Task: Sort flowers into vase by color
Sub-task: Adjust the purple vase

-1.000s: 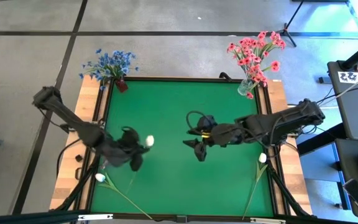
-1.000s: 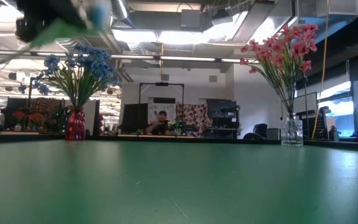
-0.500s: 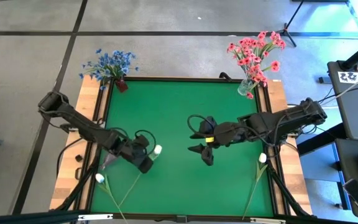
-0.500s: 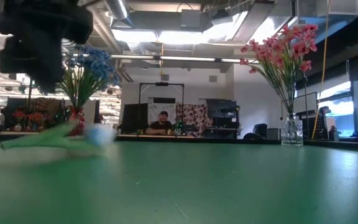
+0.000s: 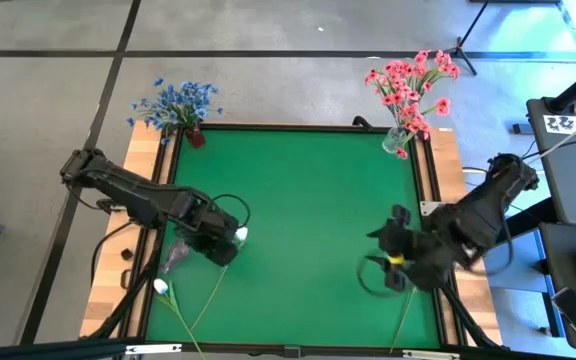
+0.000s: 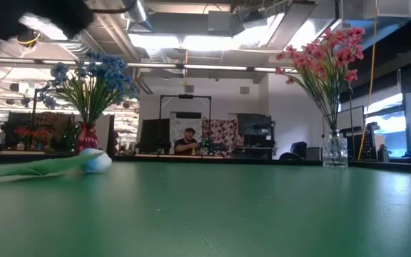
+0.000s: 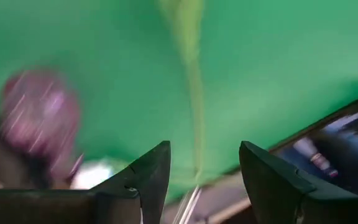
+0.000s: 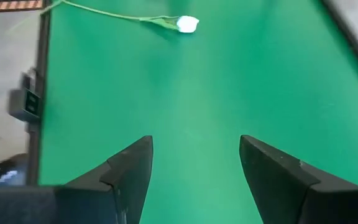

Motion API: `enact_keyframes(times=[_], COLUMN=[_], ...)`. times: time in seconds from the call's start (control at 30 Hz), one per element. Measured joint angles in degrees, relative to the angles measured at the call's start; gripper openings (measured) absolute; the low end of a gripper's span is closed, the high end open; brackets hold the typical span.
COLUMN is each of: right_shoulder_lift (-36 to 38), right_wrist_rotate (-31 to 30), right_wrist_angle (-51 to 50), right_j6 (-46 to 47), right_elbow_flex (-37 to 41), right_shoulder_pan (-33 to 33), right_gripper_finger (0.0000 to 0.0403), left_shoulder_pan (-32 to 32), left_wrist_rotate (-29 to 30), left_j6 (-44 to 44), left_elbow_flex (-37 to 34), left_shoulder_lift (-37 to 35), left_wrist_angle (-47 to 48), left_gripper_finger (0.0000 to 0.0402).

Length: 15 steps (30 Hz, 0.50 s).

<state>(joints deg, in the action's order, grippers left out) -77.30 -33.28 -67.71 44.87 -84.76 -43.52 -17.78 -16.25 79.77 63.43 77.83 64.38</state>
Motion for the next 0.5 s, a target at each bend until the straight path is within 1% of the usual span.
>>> enact_keyframes(times=[0.1, 0.2, 0.3, 0.37, 0.5], right_shoulder_lift=[-0.1, -0.2, -0.2, -0.2, -0.2], right_wrist_rotate=[-6.0, -9.4, -10.6, -10.5, -10.2], right_wrist_angle=[-0.1, 0.2, 0.6, 0.6, 0.6], right_j6=[4.7, 12.7, 18.8, 21.3, 22.4], right_elbow_flex=[3.8, 7.6, 11.0, 12.7, 14.0], right_shoulder_pan=[-5.3, -9.1, -11.5, -11.7, -11.4], right_gripper_finger=[0.0241, 0.0241, 0.0241, 0.0241, 0.0241], left_shoulder_pan=[-3.2, -8.2, -11.8, -13.1, -15.9], left_wrist_rotate=[-4.3, -7.6, -7.2, -6.7, -4.5], left_j6=[4.0, 7.7, 12.8, 16.1, 20.0], left_elbow_flex=[1.2, 0.6, -1.8, -4.5, -9.2], left_shoulder_lift=[0.0, 0.1, 0.3, 0.3, 0.3], left_wrist_angle=[7.2, 11.6, 12.6, 11.7, 7.6], left_gripper_finger=[0.0186, 0.0186, 0.0186, 0.0186, 0.0186])
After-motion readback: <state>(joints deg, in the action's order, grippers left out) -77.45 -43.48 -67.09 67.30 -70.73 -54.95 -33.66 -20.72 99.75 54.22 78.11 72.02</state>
